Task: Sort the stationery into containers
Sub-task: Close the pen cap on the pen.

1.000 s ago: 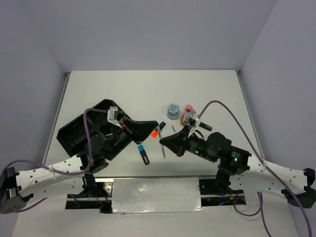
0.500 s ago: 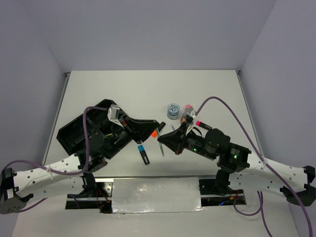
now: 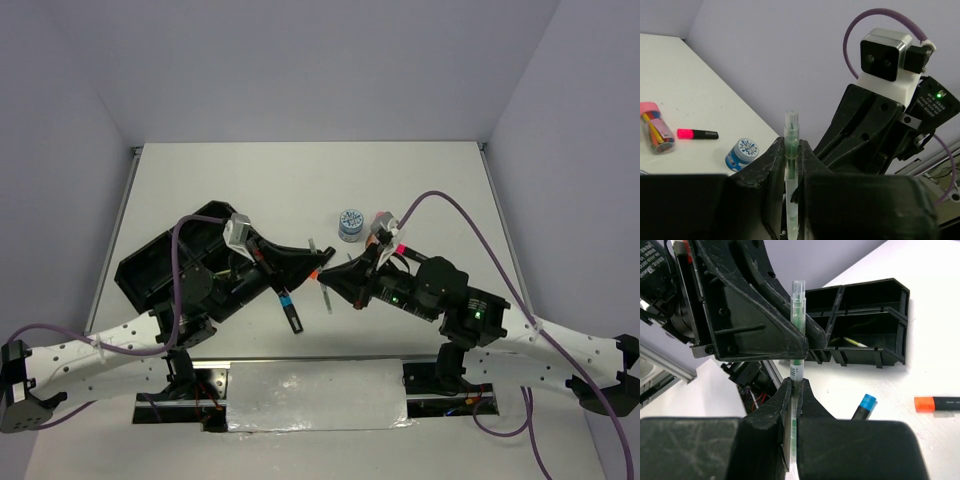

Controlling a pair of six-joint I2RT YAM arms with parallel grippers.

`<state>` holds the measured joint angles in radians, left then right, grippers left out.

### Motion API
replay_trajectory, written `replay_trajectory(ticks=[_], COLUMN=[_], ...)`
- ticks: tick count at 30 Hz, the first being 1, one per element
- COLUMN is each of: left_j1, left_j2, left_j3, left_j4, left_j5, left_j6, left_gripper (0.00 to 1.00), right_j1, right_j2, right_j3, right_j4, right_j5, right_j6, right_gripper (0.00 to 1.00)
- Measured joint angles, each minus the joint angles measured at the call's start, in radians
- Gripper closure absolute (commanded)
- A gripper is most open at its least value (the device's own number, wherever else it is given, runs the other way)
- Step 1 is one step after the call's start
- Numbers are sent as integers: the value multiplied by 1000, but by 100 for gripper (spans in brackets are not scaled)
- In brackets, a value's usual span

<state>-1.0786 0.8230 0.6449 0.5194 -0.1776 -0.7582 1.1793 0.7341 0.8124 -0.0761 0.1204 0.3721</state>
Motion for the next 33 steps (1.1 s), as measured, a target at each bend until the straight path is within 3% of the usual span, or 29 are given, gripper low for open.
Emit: replay_trajectory(ticks=[1, 2, 5, 6, 7, 8, 11, 13, 15, 16, 21, 23, 24, 28, 29, 33], left_j1=[-2, -2, 2, 3, 4, 6, 2, 0, 0, 0, 3, 2, 2, 2, 1, 0], left_j2=[0, 0, 9, 13, 18, 20, 25, 25, 24, 24, 12, 8, 8, 2, -2, -40], left_j3=[0, 0, 5, 7, 10, 12, 14, 14, 16, 18, 25, 31, 32, 49, 56, 66], left_j4=[1, 0, 1, 2, 5, 8, 23, 39, 56, 63, 63, 55, 52, 27, 18, -13], left_j5=[3, 9, 31, 37, 45, 51, 119, 158, 187, 197, 203, 203, 203, 197, 197, 159], left_j6=[12, 19, 30, 37, 47, 53, 76, 92, 107, 114, 142, 153, 157, 182, 189, 206], left_gripper=[96, 100, 100, 100, 100, 100, 100, 100, 100, 100, 100, 71, 49, 19, 15, 21], right_j1=[0, 0, 0, 0, 0, 0, 0, 0, 0, 0, 0, 0, 0, 1, 1, 1], right_j2=[5, 8, 11, 11, 10, 8, 9, 10, 16, 23, 41, 42, 42, 43, 43, 43], right_j3=[2, 3, 7, 7, 7, 7, 7, 6, 6, 6, 5, 4, 3, -3, -3, -3], right_j4=[0, -3, -11, -14, -15, -14, 5, 15, 34, 43, 85, 96, 102, 106, 105, 106], right_j5=[0, 4, 11, 12, 14, 13, -17, -38, -62, -74, -96, -101, -102, -119, -119, -128], right_j6=[0, 0, 0, 0, 0, -1, -5, -6, -10, -9, -4, -4, -4, -3, -3, -3], right_gripper=[100, 100, 98, 91, 66, 58, 50, 56, 75, 91, 100, 100, 100, 100, 100, 100])
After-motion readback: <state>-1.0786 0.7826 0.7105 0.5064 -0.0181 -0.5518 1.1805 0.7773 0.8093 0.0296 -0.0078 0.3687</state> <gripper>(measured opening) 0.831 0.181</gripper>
